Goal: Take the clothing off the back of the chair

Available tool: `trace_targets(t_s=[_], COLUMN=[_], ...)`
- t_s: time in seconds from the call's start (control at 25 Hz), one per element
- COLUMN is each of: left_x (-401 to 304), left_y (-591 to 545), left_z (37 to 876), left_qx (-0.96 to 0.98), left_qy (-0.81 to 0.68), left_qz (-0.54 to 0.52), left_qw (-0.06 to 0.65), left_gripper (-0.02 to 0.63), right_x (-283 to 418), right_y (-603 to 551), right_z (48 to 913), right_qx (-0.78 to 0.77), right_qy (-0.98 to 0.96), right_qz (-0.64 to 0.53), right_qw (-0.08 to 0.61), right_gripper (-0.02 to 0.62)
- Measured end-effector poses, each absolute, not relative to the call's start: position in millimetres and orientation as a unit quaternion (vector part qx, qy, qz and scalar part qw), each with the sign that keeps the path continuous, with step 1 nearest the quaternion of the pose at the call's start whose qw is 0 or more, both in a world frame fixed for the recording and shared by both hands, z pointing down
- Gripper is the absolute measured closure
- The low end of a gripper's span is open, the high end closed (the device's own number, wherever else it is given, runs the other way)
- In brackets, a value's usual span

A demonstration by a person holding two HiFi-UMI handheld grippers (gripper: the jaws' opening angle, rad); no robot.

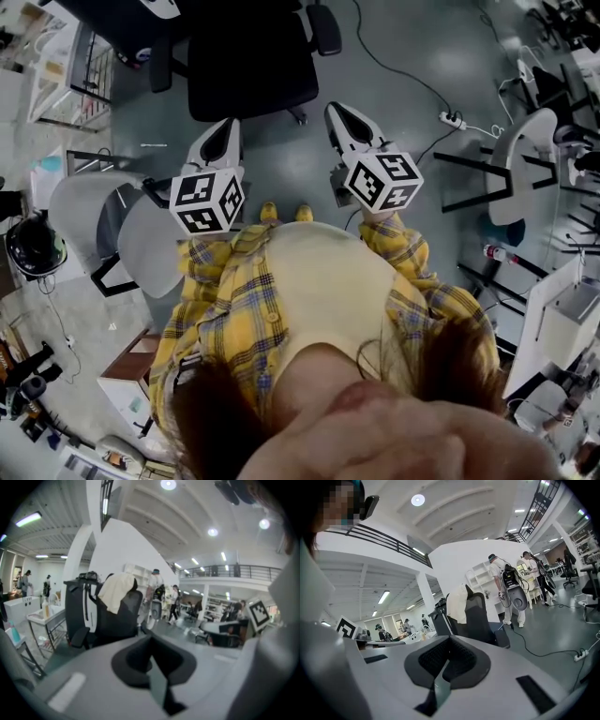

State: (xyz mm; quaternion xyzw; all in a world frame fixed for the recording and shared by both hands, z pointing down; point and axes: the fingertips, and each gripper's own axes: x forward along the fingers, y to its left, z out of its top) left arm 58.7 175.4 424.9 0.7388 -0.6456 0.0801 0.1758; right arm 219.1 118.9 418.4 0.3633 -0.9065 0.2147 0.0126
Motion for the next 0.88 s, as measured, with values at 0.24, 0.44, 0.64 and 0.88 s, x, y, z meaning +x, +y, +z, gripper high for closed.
trace_targets(t_s=[0.24, 0.44, 0.64, 0.88], left_x=[68.1, 49.5, 31.4, -4.3], left_y=[172.4, 163.1, 139.1, 95.7], left_z=[433.4, 435.7, 438.9, 442.6], left_qx=[0.738, 0.736, 0.742, 0.748], left_qy=[-0.644, -0.646, -0.64, -0.63], left_qz=[0.094, 0.093, 0.083, 0.078], left_qw=[0.178, 0.181, 0.181, 0.191], left_gripper=[0.601, 0.601, 0.6, 0.6], right_x=[219.8, 198.4, 177.1, 140.7], right_y=[114.4, 106.9, 87.5, 46.7], right_z=[427.3, 429.1, 431.9, 432.1], right_qx=[0.351, 0.343, 0.345, 0.357], right_qy=[-0.909, -0.912, -0.913, -0.909], right_qz=[0.223, 0.223, 0.215, 0.21], right_qw=[0.018, 0.023, 0.032, 0.041], right_gripper=[0.581, 0.581, 0.581, 0.581])
